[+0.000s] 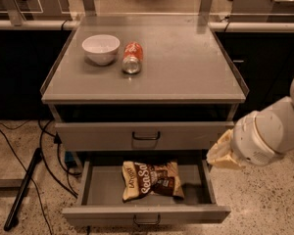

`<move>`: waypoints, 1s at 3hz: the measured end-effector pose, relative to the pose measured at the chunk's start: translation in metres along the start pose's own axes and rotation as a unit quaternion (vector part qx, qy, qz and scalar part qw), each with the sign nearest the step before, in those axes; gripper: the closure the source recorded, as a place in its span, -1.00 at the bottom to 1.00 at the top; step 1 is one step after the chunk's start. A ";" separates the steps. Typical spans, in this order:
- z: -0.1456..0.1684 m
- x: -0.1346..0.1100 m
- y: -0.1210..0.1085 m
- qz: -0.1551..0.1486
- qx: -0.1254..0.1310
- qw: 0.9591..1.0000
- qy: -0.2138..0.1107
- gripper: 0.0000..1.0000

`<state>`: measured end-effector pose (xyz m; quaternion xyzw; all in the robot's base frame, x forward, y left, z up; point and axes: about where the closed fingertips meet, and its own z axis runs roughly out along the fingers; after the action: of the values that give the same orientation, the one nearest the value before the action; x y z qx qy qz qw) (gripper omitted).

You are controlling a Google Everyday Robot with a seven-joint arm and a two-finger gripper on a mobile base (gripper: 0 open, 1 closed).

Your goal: Pick brown chip bag from middle drawer and place on counter

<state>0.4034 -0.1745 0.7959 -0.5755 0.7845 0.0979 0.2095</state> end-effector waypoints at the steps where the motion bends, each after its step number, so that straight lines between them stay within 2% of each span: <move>1: 0.004 0.003 0.003 0.002 -0.001 1.000 0.001 1.00; 2: 0.003 0.002 0.003 0.001 0.000 1.000 0.002 1.00; 3: 0.025 0.009 0.006 0.002 0.009 1.000 -0.013 1.00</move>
Offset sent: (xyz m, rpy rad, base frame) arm -0.0039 0.0002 -0.0538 0.0173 0.0074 -0.0241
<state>0.4005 -0.1702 0.7692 -0.5705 0.7837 0.0988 0.2251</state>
